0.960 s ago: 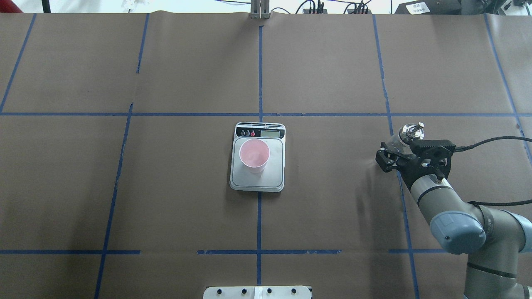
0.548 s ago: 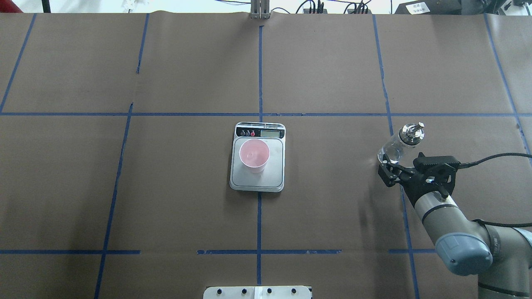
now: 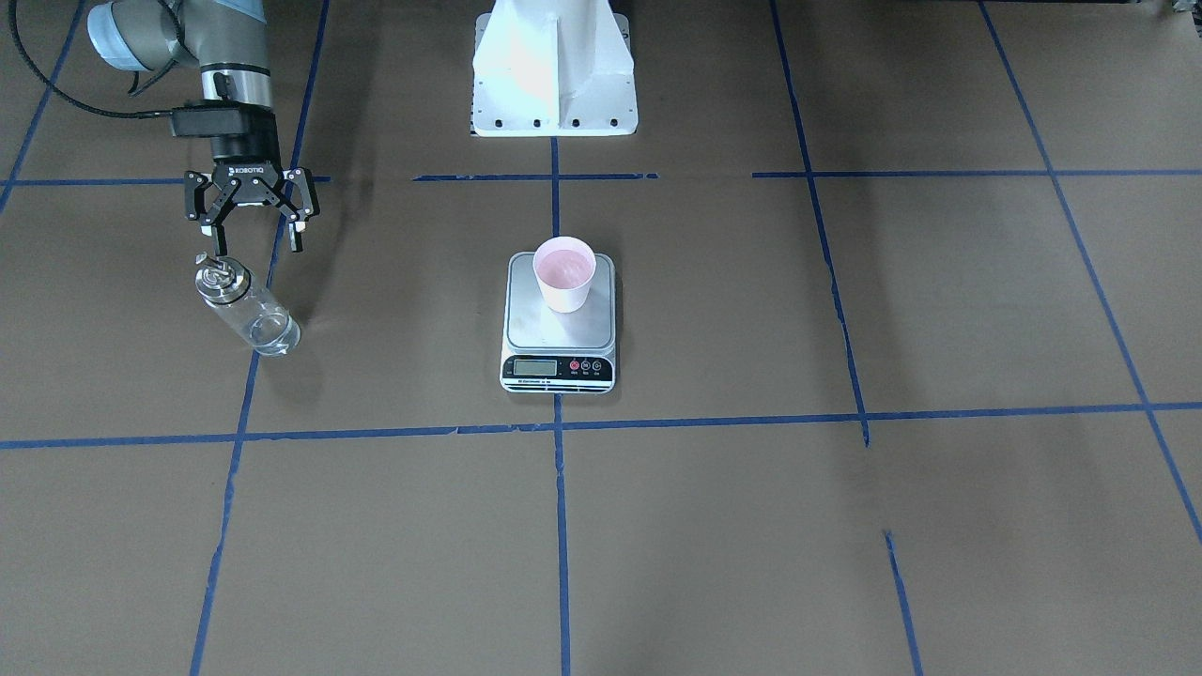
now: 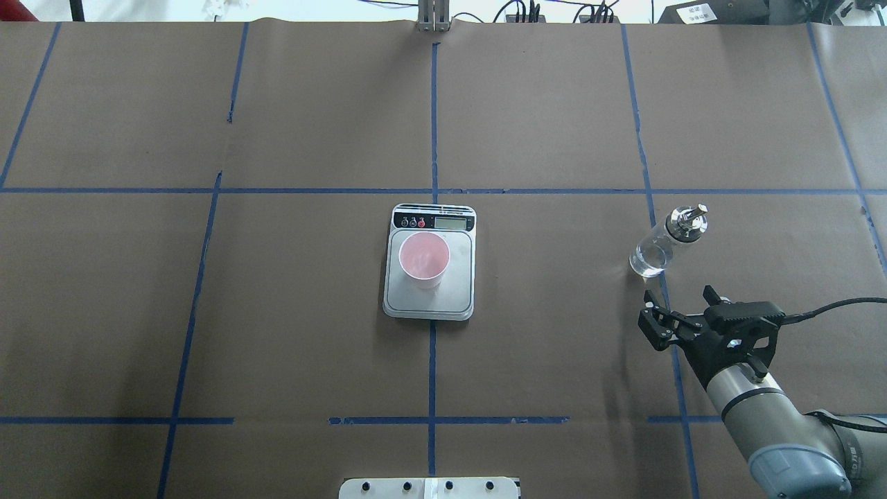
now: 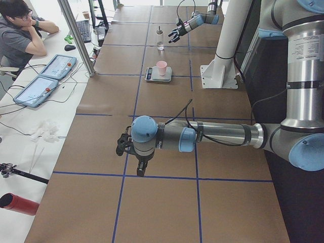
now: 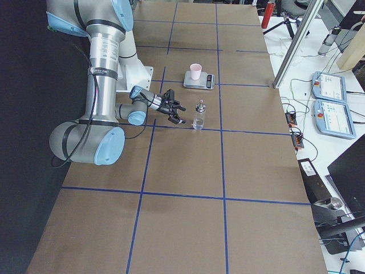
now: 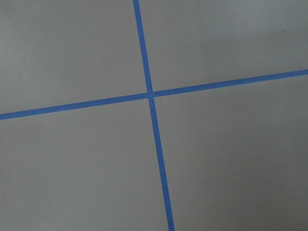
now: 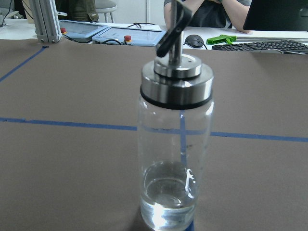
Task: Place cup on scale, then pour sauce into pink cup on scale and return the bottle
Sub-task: 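Open the right gripper and withdraw it from the dispenser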
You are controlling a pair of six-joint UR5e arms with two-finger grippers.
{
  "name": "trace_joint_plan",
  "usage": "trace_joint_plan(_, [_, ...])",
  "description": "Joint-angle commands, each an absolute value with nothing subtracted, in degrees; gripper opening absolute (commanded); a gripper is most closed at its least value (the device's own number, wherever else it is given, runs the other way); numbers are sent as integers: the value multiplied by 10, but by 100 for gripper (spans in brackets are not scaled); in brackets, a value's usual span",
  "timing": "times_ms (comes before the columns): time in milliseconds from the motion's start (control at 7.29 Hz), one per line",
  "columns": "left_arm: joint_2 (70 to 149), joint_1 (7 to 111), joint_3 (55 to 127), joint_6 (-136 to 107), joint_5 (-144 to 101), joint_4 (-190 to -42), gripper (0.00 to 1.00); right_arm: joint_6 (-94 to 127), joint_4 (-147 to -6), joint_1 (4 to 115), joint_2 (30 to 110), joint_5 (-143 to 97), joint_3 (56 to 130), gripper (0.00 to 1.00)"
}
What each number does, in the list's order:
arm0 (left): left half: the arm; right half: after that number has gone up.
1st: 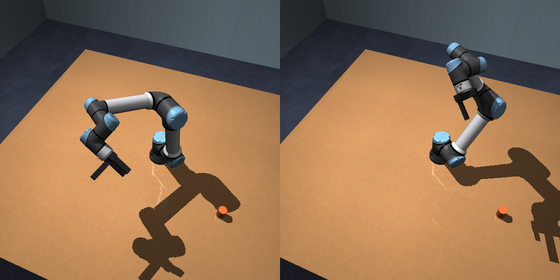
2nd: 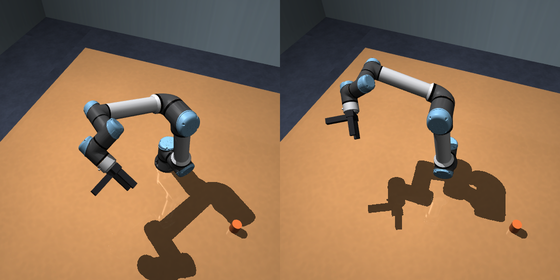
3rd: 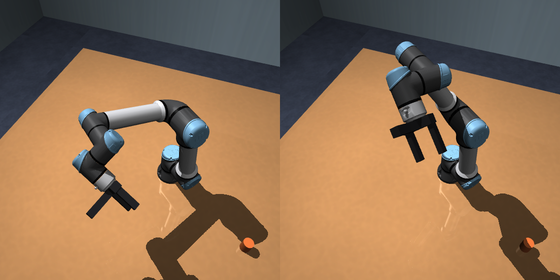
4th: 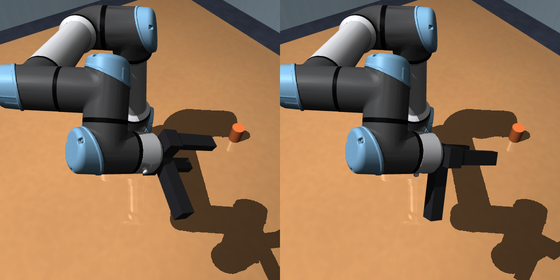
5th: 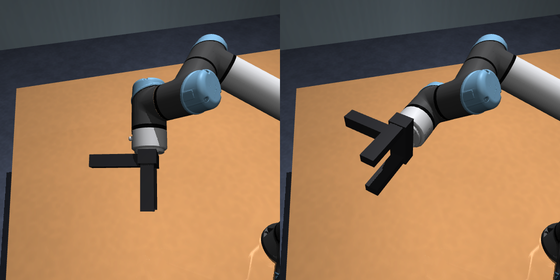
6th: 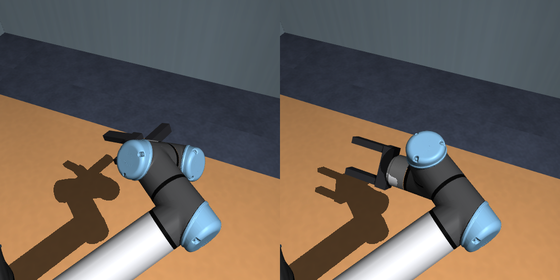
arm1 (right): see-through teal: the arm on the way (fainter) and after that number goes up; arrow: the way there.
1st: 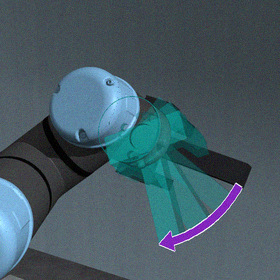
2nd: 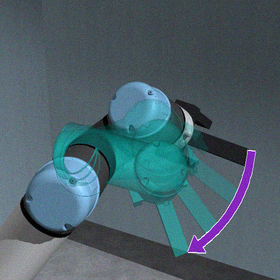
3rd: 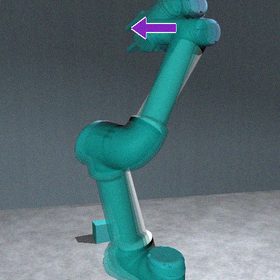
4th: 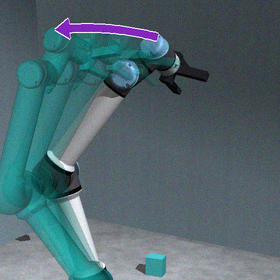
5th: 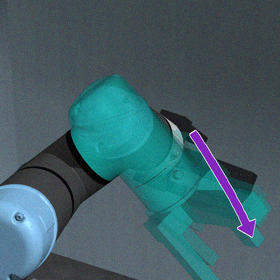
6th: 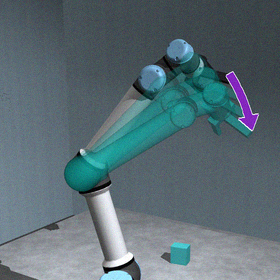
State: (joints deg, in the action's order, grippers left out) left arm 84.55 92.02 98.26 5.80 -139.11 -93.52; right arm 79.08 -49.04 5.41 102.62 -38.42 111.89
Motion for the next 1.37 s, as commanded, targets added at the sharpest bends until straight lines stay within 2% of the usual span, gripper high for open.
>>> trace_joint_plan(0, [846, 920, 982, 58, -1390, -935, 100, 754, -403, 53, 1086, -427, 1112, 100])
trace_joint_plan(274, [845, 920, 982, 58, -1391, -935, 100, 637, -278, 144, 1105, -511, 1056, 100])
trace_joint_plan(548, [845, 920, 982, 59, -1391, -935, 100, 502, -184, 331, 1105, -712, 995, 100])
trace_joint_plan(685, [845, 920, 983, 59, -1391, -935, 100, 453, -167, 438, 1102, -842, 988, 100])
trace_joint_plan(960, [845, 920, 983, 59, -1391, -935, 100, 333, -229, 714, 1084, -1159, 991, 100])
trace_joint_plan(1097, [846, 920, 983, 59, -1391, -935, 100, 246, -330, 834, 1048, -1278, 997, 100])
trace_joint_plan(1234, [846, 920, 983, 59, -1391, -935, 100, 169, -428, 891, 1012, -1330, 998, 100])
